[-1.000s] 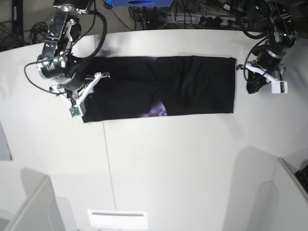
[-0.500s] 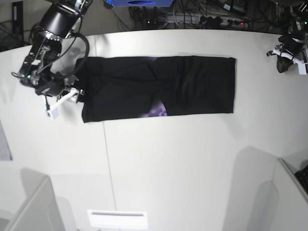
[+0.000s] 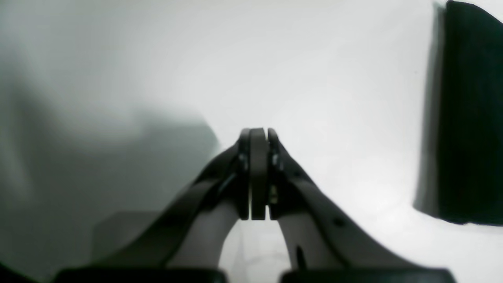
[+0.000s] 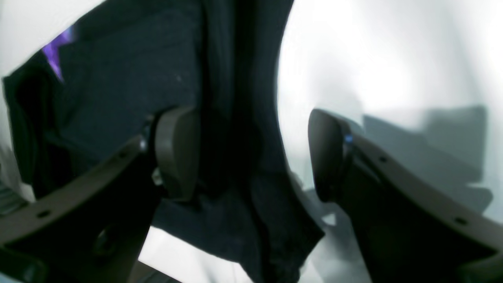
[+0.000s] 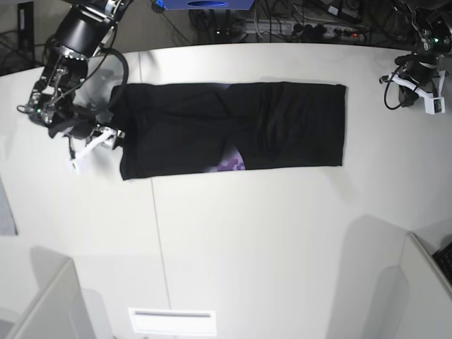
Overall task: Fold the T-shirt properly
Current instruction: 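Open the left gripper and lift it away from the strip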
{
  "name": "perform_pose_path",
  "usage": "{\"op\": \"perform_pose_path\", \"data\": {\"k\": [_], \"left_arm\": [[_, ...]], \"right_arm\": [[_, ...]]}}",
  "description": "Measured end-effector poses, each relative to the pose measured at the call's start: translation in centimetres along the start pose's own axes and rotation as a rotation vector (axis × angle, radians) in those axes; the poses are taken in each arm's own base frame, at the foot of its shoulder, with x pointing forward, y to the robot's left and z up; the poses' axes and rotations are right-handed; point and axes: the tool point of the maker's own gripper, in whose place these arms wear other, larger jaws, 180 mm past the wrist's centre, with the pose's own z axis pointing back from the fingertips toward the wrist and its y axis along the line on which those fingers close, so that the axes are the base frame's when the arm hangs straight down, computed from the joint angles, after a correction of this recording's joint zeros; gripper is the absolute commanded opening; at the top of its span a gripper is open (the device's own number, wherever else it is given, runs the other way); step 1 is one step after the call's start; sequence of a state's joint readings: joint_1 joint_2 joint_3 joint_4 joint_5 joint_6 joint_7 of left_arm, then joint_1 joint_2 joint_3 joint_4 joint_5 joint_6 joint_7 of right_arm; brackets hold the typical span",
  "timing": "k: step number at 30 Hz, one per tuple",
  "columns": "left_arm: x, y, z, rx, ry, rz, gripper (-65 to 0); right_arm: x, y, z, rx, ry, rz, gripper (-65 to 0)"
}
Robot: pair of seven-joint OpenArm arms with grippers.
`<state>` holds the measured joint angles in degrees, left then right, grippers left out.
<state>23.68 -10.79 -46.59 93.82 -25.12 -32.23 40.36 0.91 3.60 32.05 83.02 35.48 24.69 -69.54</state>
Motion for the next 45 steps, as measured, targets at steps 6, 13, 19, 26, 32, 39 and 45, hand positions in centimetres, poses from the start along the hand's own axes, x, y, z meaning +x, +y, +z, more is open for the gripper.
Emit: {"op": "perform_pose_path", "data": {"k": [6, 13, 19, 26, 32, 39, 45], "left_arm": [[-0.8, -2.9, -1.1, -0.079, 0.033, -0.031, -65.0], [0.3, -5.0, -2.3, -0.130, 0.012, -0.046, -65.0], [0.0, -5.4, -2.5, -0.134, 0.015, -0.026, -65.0], [-0.3, -5.4, -2.5, -0.134, 0.019, -0.024, -65.0], [-0.4, -5.2, -2.4, -0.130, 0.020, -0.022, -65.0], [-0.3, -5.3, -2.4, -0.131, 0.020, -0.023, -65.0], [-0.4, -5.2, -2.4, -0.131, 0.020, -0.023, -65.0]], "right_arm": [[-0.8, 0.4, -0.3, 0.014, -0.012, -0.013, -25.4], [-2.2, 2.3, -1.0, 0.077, 0.027, 0.007, -25.5], [-2.4, 3.0, -1.4, 0.096, 0.037, 0.021, -25.5], [-2.2, 2.8, -1.2, 0.097, 0.039, 0.023, -25.5], [-3.4, 4.2, -1.0, 0.195, 0.050, -0.020, -25.5], [-3.7, 4.3, -1.1, 0.221, 0.060, -0.042, -26.1], [-3.7, 3.2, -1.5, 0.218, 0.057, -0.080, -40.8]]}}
